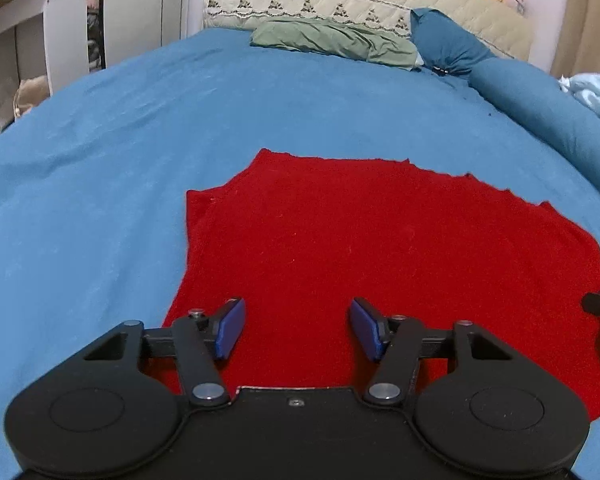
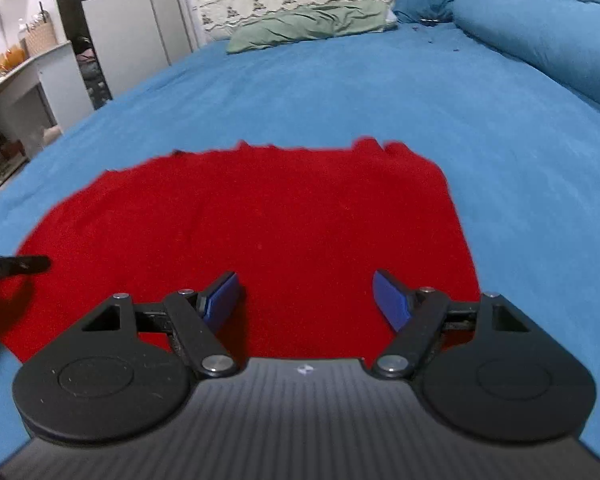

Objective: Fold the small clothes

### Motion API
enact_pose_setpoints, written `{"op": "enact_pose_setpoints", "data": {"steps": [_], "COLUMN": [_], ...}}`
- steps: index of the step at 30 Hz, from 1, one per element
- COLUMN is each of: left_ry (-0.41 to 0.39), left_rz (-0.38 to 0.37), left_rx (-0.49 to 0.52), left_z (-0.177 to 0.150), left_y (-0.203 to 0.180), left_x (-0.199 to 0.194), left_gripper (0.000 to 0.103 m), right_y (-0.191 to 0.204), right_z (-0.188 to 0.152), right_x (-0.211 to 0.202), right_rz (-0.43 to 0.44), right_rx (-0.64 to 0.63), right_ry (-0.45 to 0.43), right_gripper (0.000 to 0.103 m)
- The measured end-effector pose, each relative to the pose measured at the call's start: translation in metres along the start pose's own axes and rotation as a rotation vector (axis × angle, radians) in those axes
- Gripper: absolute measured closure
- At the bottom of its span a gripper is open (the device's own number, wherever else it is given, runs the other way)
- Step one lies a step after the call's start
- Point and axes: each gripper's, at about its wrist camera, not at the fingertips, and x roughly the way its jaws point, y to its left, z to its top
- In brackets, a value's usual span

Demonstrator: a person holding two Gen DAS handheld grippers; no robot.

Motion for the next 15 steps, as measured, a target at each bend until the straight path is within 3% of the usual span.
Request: {"op": "enact_pose_setpoints", "data": {"steps": [5,10,13,15], "left_ry": [0.002,-0.003,-0.012,-0.073], "left_rz": [0.007,0.007,0.033,0.013], "left_rx": [-0.013,0.031,0.054,0.071], "left_z": [-0.001,0.005,0.016,0.02], "left_y": [-0.006,-0.011,-0.023,-0.034], "left_x": [0.002,0.004,-0.013,-0.031], "left_gripper": [0.039,0.038,0.028,0.012], "right_y": [0.008,-0.001,-0.009,-0.014], "right_z": [-0.01,0.007,0.016,0.017], "right_x": [0.002,-0.016,-0.062,-0.083], "right_rz": [-0.049,-0.017,-0.022,-0.095], "right_rx": [-0.038,0.006,0.045,0.054], "right_ry": [-0.024,-0.005,-0.085,-0.098], "right_gripper": [0.014,0.014,0.011,0.007]}}
